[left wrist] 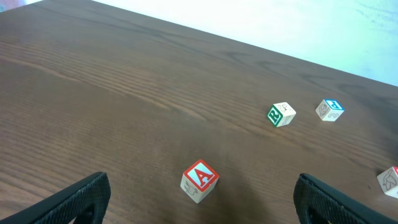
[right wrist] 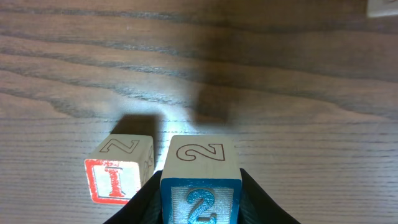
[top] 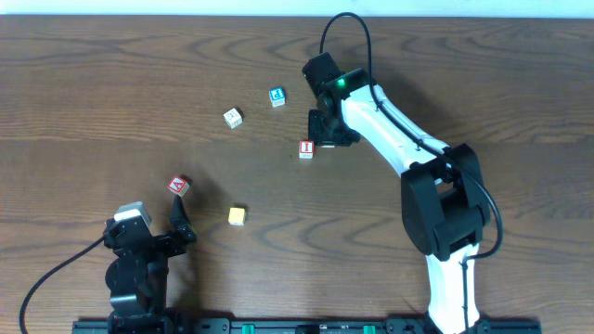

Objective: Spell out Ai2
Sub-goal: 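Place the blue '2' block right of the red 'I' block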

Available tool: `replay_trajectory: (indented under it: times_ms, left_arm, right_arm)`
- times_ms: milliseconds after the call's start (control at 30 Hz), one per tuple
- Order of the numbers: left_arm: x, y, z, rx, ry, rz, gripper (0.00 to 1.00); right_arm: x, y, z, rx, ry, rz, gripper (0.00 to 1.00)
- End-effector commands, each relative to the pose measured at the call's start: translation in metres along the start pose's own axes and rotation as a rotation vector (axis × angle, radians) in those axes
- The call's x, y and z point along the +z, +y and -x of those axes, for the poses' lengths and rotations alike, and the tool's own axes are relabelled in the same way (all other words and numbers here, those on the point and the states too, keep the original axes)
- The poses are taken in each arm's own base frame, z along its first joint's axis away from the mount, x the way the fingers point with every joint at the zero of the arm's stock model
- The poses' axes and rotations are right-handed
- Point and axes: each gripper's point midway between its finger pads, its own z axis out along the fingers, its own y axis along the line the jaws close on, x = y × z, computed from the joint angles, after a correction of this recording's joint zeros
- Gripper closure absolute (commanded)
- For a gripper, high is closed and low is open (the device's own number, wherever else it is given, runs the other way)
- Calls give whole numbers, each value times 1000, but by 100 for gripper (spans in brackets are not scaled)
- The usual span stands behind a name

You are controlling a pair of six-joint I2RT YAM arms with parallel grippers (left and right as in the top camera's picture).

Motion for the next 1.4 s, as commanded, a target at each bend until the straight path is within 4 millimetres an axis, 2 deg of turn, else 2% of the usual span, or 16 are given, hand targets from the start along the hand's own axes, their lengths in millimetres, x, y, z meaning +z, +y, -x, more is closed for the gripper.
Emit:
replay_trajectory:
  times_ms: [0,267,767,867,1367]
  left_arm:
    - [3,4,-10,17,23,14,5]
    - [3,4,-10,17,23,14,5]
    - [3,4,-10,17,23,14,4]
    - [3,4,-10,17,23,14,5]
    - [3,4,-10,17,23,14,5]
  right_arm:
    - [6,5,0,22,13,8,70]
    - [9,4,-1,20,16,-3,69]
    - [17,8,-16,-4,65,-23,68]
    - [19,8,-16,-4,67,-25,62]
    - [19,4,-17,-4,67,-47,59]
